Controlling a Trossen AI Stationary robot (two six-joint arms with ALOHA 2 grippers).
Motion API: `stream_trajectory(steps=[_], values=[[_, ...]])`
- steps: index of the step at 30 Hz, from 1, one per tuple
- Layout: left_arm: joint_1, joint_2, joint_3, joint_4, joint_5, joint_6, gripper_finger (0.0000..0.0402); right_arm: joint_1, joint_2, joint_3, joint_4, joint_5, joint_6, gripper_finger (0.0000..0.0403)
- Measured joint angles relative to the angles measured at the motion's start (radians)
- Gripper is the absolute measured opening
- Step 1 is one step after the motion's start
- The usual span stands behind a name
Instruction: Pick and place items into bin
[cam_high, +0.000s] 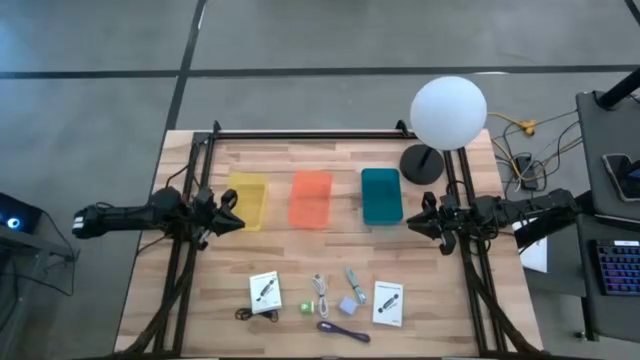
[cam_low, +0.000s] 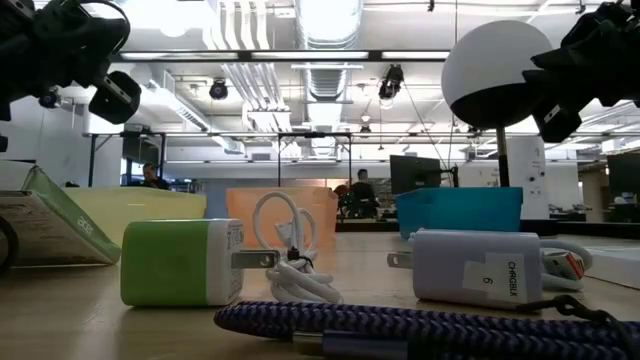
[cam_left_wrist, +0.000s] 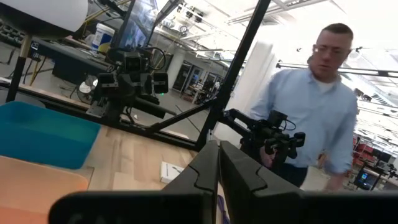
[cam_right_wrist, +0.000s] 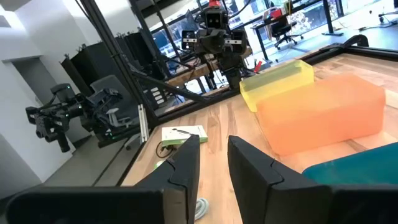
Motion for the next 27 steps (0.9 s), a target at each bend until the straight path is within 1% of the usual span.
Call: stream_trajectory(steps=[10, 11, 12, 14, 15, 18, 20, 23, 25, 27], values=[[0.000, 0.000, 0.000, 0.000, 0.000, 0.000, 0.0000, 0.000, 0.000, 0.000, 0.000, 0.000, 0.000, 0.0073], [0.000, 0.000, 0.000, 0.000, 0.000, 0.000, 0.0000, 0.000, 0.000, 0.000, 0.003, 0.012, 0.000, 0.0073], [0.000, 0.000, 0.000, 0.000, 0.000, 0.000, 0.0000, 0.000, 0.001, 0.000, 0.010, 0.048, 0.005, 0.0073], [0.000, 0.000, 0.000, 0.000, 0.000, 0.000, 0.0000, -0.001, 0.000, 0.000, 0.028, 0.133, 0.071, 0.0073], [0.000, 0.000, 0.000, 0.000, 0.000, 0.000, 0.0000, -0.001, 0.000, 0.000, 0.041, 0.155, 0.124, 0.0073], [0.000, 0.000, 0.000, 0.000, 0.000, 0.000, 0.0000, -0.001, 0.000, 0.000, 0.066, 0.186, 0.301, 0.0073], [0.000, 0.000, 0.000, 0.000, 0.000, 0.000, 0.0000, -0.001, 0.000, 0.000, 0.074, 0.186, 0.377, 0.0073], [0.000, 0.000, 0.000, 0.000, 0.000, 0.000, 0.0000, -0.001, 0.000, 0.000, 0.086, 0.194, 0.398, 0.0073], [0.000, 0.000, 0.000, 0.000, 0.000, 0.028, 0.0000, -0.002, 0.000, 0.000, 0.108, 0.245, 0.413, 0.0073], [0.000, 0.000, 0.000, 0.000, 0.000, 0.092, 0.0000, -0.002, 0.000, 0.000, 0.153, 0.303, 0.441, 0.0073]])
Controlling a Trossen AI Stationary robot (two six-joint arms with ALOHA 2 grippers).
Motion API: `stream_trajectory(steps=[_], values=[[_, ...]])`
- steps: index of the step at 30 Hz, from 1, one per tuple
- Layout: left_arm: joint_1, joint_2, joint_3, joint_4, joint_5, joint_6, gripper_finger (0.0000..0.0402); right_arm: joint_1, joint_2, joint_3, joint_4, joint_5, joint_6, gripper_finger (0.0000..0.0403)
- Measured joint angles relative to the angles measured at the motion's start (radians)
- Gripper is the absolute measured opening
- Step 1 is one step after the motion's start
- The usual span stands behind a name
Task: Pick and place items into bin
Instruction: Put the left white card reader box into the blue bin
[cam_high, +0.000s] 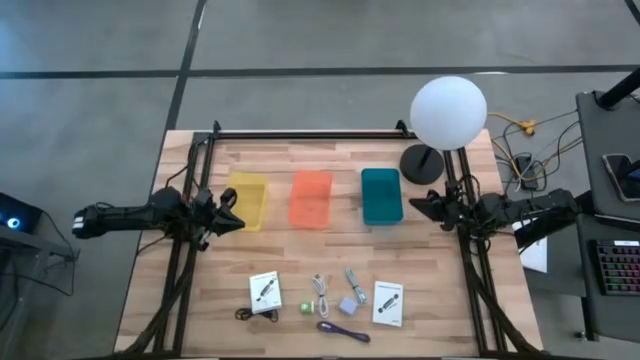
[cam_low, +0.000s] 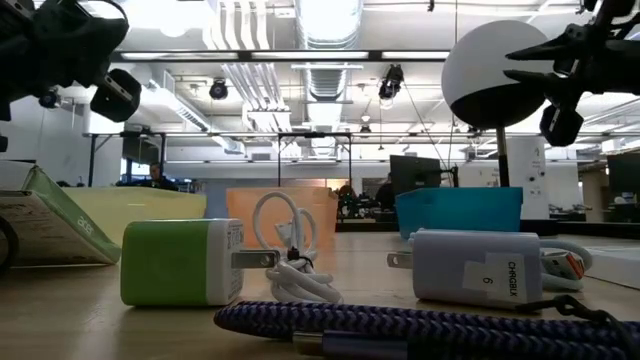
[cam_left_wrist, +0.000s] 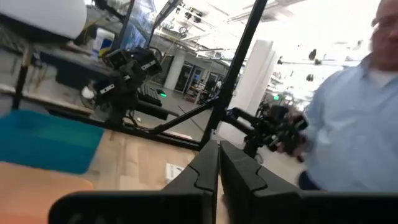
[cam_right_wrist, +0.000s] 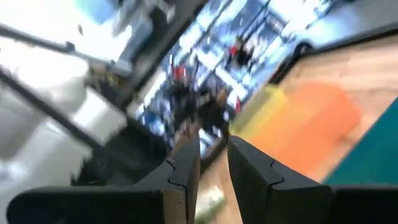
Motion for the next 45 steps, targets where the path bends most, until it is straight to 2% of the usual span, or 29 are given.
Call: stream_trajectory(steps=[3, 8, 11, 14, 17, 20, 24, 27, 30, 33, 35, 37, 39, 45], values=[[0.000, 0.000, 0.000, 0.007, 0.000, 0.107, 0.0000, 0.000, 0.012, 0.001, 0.123, -0.006, 0.041, 0.0073], [0.000, 0.000, 0.000, 0.089, 0.000, 0.113, 0.0000, 0.000, 0.070, 0.001, 0.198, 0.004, 0.168, 0.0073], [-0.001, 0.000, 0.000, 0.144, 0.000, 0.043, 0.0000, 0.000, 0.121, 0.000, 0.207, 0.018, 0.180, 0.0073], [-0.001, 0.000, 0.000, 0.240, -0.015, -0.069, 0.0000, 0.000, 0.196, 0.000, 0.291, 0.033, 0.218, 0.0073], [-0.001, 0.002, 0.000, 0.344, -0.086, -0.141, 0.0000, 0.000, 0.306, 0.000, 0.469, 0.046, 0.268, 0.0073], [0.000, 0.000, 0.000, 0.474, -0.119, -0.150, 0.0000, 0.000, 0.440, 0.025, 0.599, 0.069, 0.277, 0.0073], [-0.001, -0.001, 0.000, 0.621, -0.145, -0.082, 0.0000, 0.000, 0.627, 0.126, 0.585, 0.065, 0.290, 0.0073], [0.000, -0.001, 0.000, 0.711, -0.272, -0.047, 0.0000, 0.000, 0.783, 0.207, 0.580, 0.039, 0.316, 0.0073], [0.000, -0.002, 0.003, 0.811, -0.344, -0.063, 0.0000, 0.000, 0.923, 0.285, 0.581, 0.031, 0.278, 0.0073], [0.000, 0.000, 0.027, 0.838, -0.446, -0.047, 0.0000, -0.002, 1.054, 0.357, 0.578, 0.036, 0.265, 0.0073], [0.000, 0.000, 0.067, 0.836, -0.473, -0.044, 0.0000, -0.014, 1.134, 0.404, 0.563, 0.035, 0.305, 0.0073], [0.000, 0.011, 0.111, 0.773, -0.485, -0.024, 0.0000, -0.032, 1.203, 0.439, 0.533, 0.024, 0.379, 0.0076], [0.000, 0.032, 0.173, 0.605, -0.506, 0.016, 0.0000, -0.054, 1.268, 0.472, 0.514, -0.037, 0.422, 0.0085], [0.000, 0.180, 0.475, -0.186, -0.542, 0.088, 0.0033, -0.097, 1.426, 0.576, 0.471, -0.198, 0.544, 0.0141]])
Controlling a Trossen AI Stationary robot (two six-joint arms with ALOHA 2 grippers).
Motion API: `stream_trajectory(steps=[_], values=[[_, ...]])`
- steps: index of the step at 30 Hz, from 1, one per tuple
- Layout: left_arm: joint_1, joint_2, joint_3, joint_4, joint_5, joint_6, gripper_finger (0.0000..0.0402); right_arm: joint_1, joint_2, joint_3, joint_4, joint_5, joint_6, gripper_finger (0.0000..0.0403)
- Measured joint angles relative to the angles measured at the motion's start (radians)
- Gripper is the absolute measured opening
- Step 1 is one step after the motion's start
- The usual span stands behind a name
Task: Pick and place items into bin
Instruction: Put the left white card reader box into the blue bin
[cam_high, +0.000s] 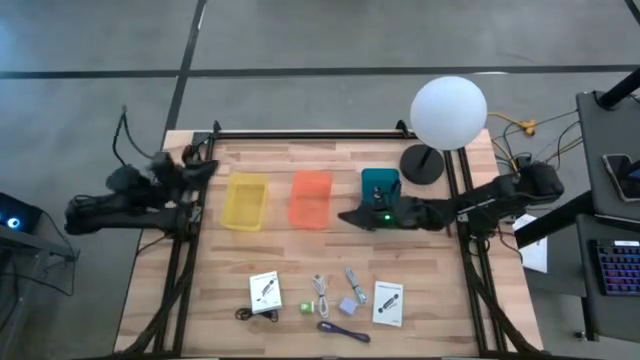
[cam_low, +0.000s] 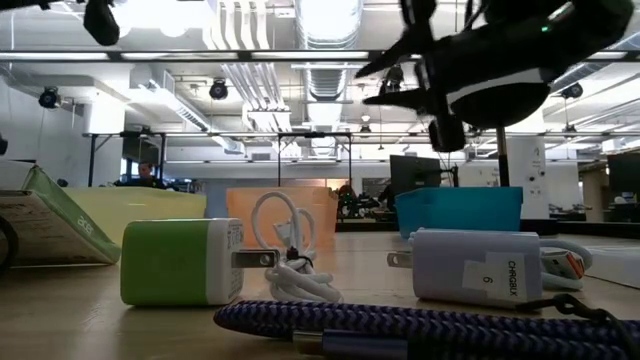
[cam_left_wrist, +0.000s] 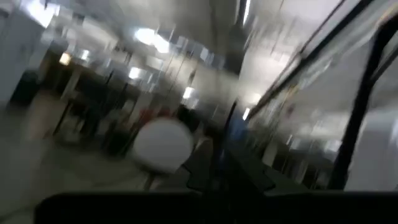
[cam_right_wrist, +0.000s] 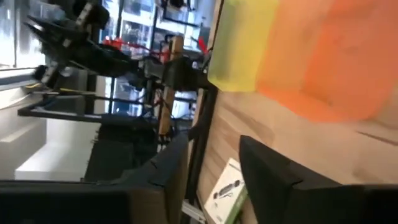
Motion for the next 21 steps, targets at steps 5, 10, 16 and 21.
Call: stream_trajectory(steps=[5, 10, 16, 21], values=[[-0.001, 0.144, 0.219, -0.511, 0.002, 0.058, 0.0075, 0.006, 0.073, 0.088, -0.034, -0.016, -0.080, 0.0193], [0.000, 0.212, 0.303, -0.774, 0.136, 0.024, 0.0087, 0.027, 0.098, 0.198, -0.218, -0.027, -0.147, 0.0212], [-0.004, 0.220, 0.282, -0.822, 0.312, -0.078, 0.0086, 0.053, 0.105, 0.314, -0.539, -0.081, -0.167, 0.0212], [-0.019, 0.202, 0.280, -0.903, 0.312, -0.023, 0.0059, 0.077, 0.127, 0.413, -0.667, -0.081, -0.282, 0.0209]])
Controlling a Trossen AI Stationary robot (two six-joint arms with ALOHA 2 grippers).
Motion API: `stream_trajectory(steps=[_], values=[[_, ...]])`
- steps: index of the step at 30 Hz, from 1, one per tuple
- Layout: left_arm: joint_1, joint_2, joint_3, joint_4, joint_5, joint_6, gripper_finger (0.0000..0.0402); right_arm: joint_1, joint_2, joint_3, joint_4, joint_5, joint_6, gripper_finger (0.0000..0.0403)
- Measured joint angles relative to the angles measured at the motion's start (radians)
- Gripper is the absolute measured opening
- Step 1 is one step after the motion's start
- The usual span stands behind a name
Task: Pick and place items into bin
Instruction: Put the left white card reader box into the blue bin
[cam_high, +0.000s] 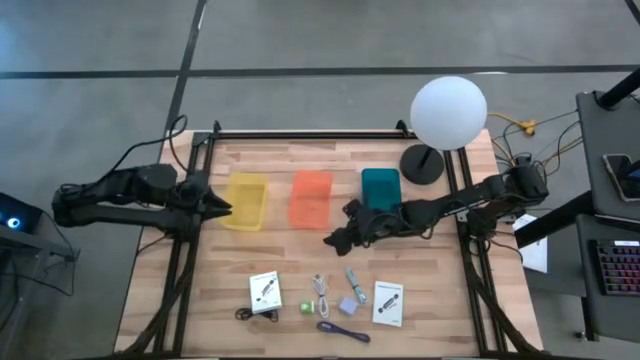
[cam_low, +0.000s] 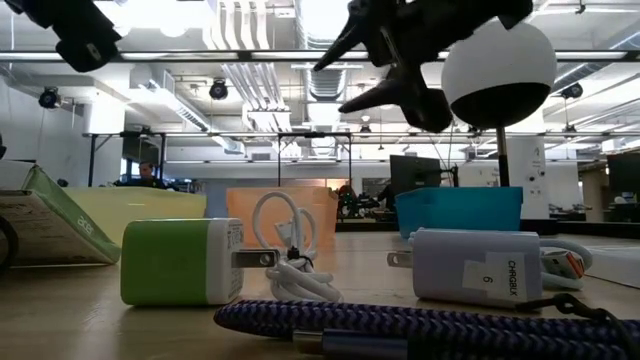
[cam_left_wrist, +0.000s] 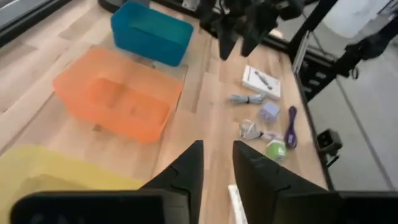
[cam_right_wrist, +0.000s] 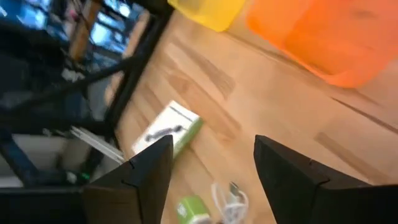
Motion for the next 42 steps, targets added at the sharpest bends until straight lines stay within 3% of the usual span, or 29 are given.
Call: stream_trajectory(steps=[6, 10, 17, 23, 27, 38, 42], values=[[-0.031, -0.017, -0.001, 0.029, 0.026, -0.006, 0.0007, 0.023, 0.094, 0.178, -0.176, -0.019, -0.124, 0.0205], [-0.039, 0.014, -0.001, 0.066, 0.060, -0.051, 0.0002, 0.033, 0.160, 0.284, -0.356, -0.063, -0.140, 0.0205], [-0.099, 0.123, -0.010, -0.018, 0.075, -0.007, 0.0001, 0.061, 0.250, 0.387, -0.383, -0.122, -0.182, 0.0205], [-0.206, 0.185, 0.000, -0.008, 0.039, 0.016, 0.0001, 0.086, 0.268, 0.424, -0.412, -0.024, -0.289, 0.0205], [-0.311, 0.216, 0.043, 0.003, 0.057, -0.091, 0.0001, 0.082, 0.265, 0.440, -0.468, 0.048, -0.296, 0.0205], [-0.713, 0.243, 0.038, -0.002, -0.184, -0.301, 0.0001, 0.086, 0.267, 0.456, -0.463, 0.091, -0.355, 0.0202], [-0.860, 0.298, 0.025, 0.001, -0.306, -0.371, 0.0001, 0.086, 0.267, 0.456, -0.451, 0.015, -0.312, 0.0199]])
